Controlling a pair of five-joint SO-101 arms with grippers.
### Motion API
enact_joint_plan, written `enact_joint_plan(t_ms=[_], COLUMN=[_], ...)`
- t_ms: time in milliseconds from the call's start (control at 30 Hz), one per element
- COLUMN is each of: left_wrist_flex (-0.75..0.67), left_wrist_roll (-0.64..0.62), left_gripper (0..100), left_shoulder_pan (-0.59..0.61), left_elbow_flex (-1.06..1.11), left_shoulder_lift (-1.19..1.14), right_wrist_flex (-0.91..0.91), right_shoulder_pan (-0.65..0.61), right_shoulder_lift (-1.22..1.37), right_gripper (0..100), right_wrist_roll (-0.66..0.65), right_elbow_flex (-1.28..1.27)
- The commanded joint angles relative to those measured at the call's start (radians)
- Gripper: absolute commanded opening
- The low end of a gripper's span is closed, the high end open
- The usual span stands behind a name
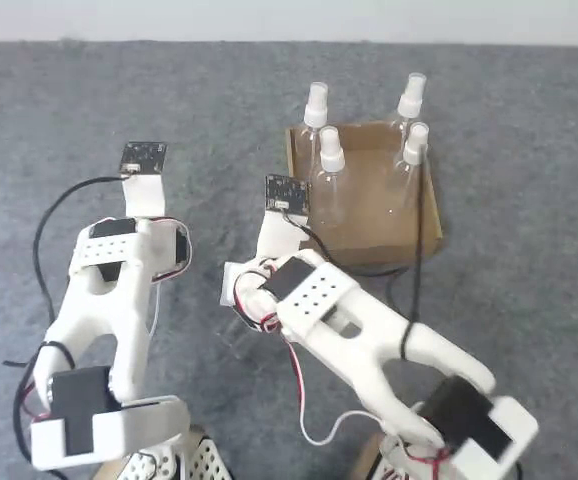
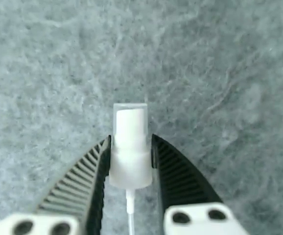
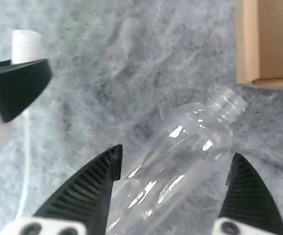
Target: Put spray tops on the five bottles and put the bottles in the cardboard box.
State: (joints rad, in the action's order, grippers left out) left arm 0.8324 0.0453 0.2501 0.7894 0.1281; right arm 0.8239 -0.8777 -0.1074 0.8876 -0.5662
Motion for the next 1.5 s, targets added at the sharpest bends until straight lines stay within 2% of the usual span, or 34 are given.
enact_joint_plan(t_ms=[0,167,467,567,633,867,1067,1133,1300,1467], left_wrist_flex=[-0.017,-0.017,-0.017,-0.017,-0.017,-0.035,-0.035,-0.037,-0.037,-0.037], left_wrist_roll=[0.006,0.006,0.006,0.006,0.006,0.006,0.006,0.006,0.006,0.006], left_gripper=[2,2,2,2,2,2,2,2,2,2], left_shoulder_pan=[0.0,0.0,0.0,0.0,0.0,0.0,0.0,0.0,0.0,-0.002], left_elbow_flex=[-0.002,-0.001,0.004,0.008,0.008,0.01,0.012,0.018,0.025,0.025], left_shoulder_lift=[0.049,0.049,0.049,0.049,0.049,0.049,0.048,0.048,0.048,0.048], right_wrist_flex=[-0.041,-0.044,0.068,0.137,0.183,0.275,0.418,0.455,0.55,0.745], right_shoulder_pan=[-0.007,-0.005,-0.005,-0.005,-0.005,-0.007,-0.005,-0.004,0.087,0.274], right_shoulder_lift=[0.058,0.117,0.194,0.205,0.202,0.199,0.188,0.159,-0.028,-0.309], right_gripper=[29.2,28.9,28.8,28.4,24.2,0.1,1.7,0.5,0.6,0.6], right_wrist_roll=[0.025,0.018,0.015,-0.063,-0.123,-0.482,-0.979,-1.091,-1.174,-1.327], right_elbow_flex=[0.077,0.068,0.068,0.068,0.068,0.068,0.075,0.072,0.077,0.077])
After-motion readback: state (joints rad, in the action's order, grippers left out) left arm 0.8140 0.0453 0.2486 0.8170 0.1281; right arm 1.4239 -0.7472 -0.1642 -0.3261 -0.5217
